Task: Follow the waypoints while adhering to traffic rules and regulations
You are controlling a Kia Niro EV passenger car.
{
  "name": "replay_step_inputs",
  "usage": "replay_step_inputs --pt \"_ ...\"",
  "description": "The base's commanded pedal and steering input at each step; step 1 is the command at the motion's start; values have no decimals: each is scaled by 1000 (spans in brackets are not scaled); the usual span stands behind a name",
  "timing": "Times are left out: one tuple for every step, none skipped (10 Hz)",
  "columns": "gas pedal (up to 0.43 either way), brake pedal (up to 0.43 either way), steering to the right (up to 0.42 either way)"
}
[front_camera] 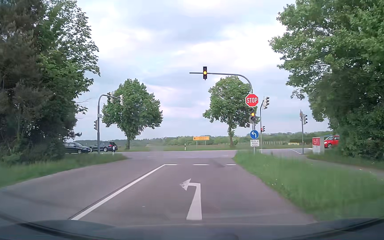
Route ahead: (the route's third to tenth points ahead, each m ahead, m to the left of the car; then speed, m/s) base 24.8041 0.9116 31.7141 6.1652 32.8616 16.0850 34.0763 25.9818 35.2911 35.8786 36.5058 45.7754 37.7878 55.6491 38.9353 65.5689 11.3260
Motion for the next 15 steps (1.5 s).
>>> replay_step_inputs --pt "0 0 0" --pt "0 0 0" --pt "0 0 0" --pt "0 0 0" --pt "0 0 0" --pt "0 0 0" --pt "0 0 -3" --pt "0 0 -8" --pt "0 0 -19" --pt "0 0 -32" --pt "0 0 -43" --pt "0 0 -61" --pt "0 0 -81" --pt "0 0 -102" --pt "0 0 -125"
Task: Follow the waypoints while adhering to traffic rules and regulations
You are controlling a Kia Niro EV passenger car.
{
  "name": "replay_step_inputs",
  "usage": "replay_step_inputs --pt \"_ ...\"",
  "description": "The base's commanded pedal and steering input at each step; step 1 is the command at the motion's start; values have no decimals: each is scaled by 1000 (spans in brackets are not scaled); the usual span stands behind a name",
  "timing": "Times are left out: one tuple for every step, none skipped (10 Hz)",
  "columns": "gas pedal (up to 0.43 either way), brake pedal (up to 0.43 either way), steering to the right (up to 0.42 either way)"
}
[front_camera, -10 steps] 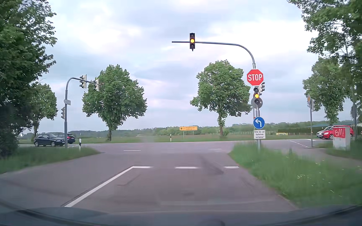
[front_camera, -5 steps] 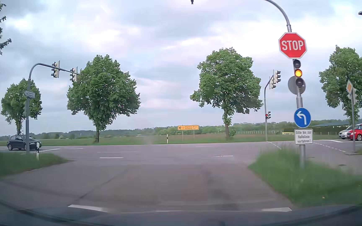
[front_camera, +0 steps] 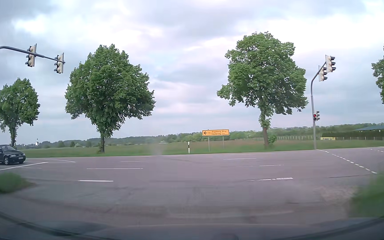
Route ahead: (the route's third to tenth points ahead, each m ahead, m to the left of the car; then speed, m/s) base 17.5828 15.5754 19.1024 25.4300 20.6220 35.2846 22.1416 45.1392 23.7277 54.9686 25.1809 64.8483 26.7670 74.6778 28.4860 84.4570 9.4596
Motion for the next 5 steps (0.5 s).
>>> replay_step_inputs --pt "0 0 -140" --pt "0 0 -148" --pt "20 0 -159" --pt "79 0 -170" --pt "87 0 -175"
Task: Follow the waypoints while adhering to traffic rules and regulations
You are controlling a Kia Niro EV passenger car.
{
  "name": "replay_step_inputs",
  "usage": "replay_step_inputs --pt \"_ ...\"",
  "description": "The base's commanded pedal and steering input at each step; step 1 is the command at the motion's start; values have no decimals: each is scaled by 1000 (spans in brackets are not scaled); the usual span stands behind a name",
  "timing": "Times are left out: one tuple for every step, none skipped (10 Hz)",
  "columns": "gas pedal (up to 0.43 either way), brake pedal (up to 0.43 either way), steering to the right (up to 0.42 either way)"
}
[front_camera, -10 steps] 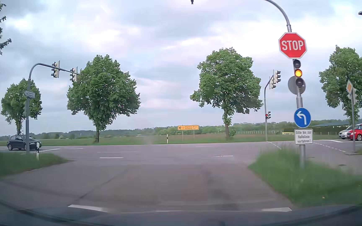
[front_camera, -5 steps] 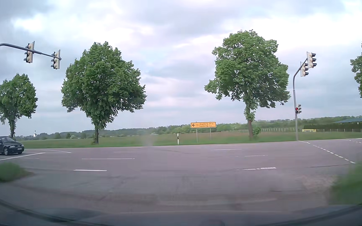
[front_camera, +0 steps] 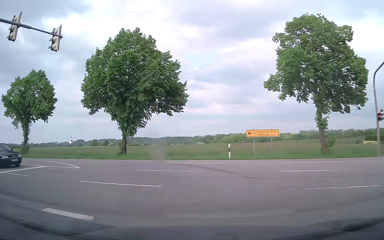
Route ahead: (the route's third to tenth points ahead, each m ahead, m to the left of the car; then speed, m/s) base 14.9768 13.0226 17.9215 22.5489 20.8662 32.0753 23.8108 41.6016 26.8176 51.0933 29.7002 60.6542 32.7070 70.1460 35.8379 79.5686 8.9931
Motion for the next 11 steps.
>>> replay_step_inputs --pt "98 0 -180" --pt "110 0 -185" --pt "110 0 -194" --pt "110 0 -204" --pt "110 0 -208" --pt "110 0 -214" --pt "110 0 -216" --pt "110 0 -216" --pt "118 0 -215" --pt "130 0 -212" --pt "177 0 -209"
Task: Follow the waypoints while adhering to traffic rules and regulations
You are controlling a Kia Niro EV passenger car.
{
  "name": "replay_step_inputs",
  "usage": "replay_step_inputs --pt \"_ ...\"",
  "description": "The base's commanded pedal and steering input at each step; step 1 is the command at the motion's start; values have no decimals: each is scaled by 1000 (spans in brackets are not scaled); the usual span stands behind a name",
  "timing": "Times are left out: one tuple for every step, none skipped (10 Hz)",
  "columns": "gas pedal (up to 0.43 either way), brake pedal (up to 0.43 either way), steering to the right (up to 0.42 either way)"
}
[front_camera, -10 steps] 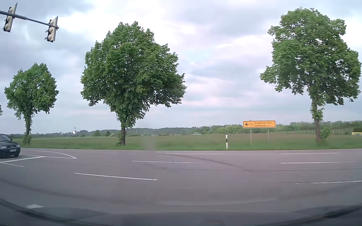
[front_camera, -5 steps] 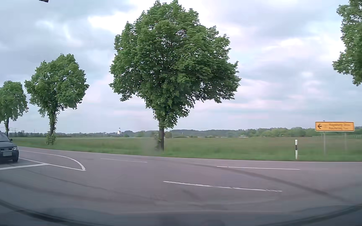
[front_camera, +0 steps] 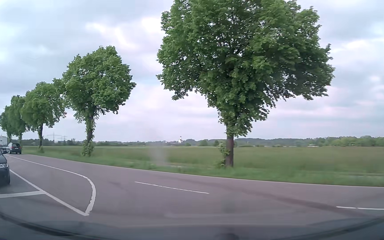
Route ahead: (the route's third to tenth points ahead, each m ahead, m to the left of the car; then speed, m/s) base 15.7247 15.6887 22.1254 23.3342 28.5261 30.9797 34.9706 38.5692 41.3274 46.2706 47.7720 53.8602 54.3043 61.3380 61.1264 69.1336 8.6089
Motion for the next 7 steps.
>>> replay_step_inputs --pt "189 0 -209" --pt "189 0 -209" --pt "189 0 -211" --pt "189 0 -224" --pt "189 0 -235" --pt "189 0 -243" --pt "189 0 -242"
